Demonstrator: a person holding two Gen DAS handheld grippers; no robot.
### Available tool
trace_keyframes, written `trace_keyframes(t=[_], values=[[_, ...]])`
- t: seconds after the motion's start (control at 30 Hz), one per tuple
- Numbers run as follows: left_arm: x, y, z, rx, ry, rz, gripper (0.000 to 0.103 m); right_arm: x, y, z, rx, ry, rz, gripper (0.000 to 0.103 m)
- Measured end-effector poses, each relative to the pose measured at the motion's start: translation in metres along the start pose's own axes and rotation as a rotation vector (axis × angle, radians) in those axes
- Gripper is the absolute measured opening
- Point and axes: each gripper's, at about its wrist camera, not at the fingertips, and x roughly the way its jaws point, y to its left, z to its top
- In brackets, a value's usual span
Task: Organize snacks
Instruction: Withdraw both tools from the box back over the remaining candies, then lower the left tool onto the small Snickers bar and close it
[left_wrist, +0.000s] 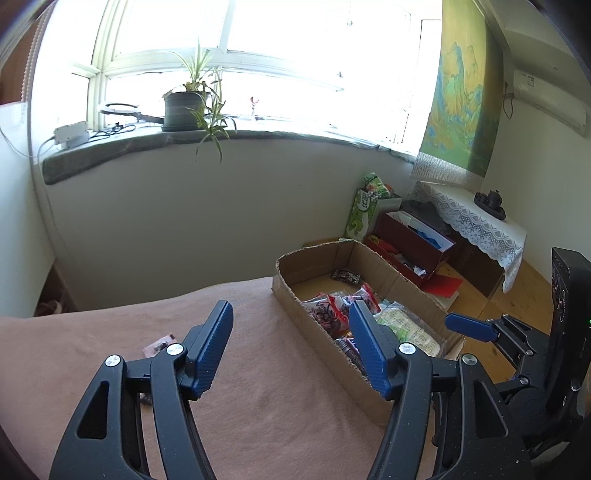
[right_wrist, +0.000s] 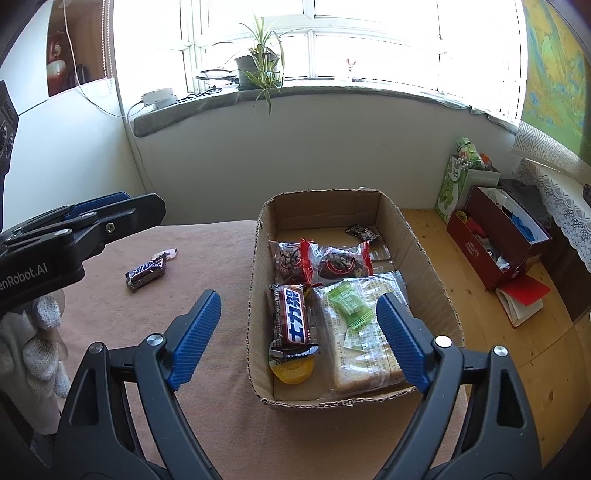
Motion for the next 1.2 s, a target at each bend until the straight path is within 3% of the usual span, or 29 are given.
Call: trace_keyframes(t=[0.37, 0.57, 0.83, 1.2], values=[[-0.022, 0.062, -0.017, -0.088, -0.003, 0.078, 0.065, -0.002, 0.044, -0.005, -0.032, 0.0, 0.085, 0.089], [-0.032, 0.11, -0.03, -0.187, 0.001, 0.132, 0.065, 0.004, 0.07, -0.011, -0.065, 0.021, 0.137, 0.089], [-0.03, 0.155, -0.055, -0.25, 0.052, 0.193, 0.065, 0.025, 0.102, -0.018, -0.1, 0.064, 0.194, 0.089], [0.0, 0.154, -0.063, -0.195, 0.119, 0.125, 0.057, 0.059, 0.124, -0.004, -0.087, 0.1, 0.242, 0.089]])
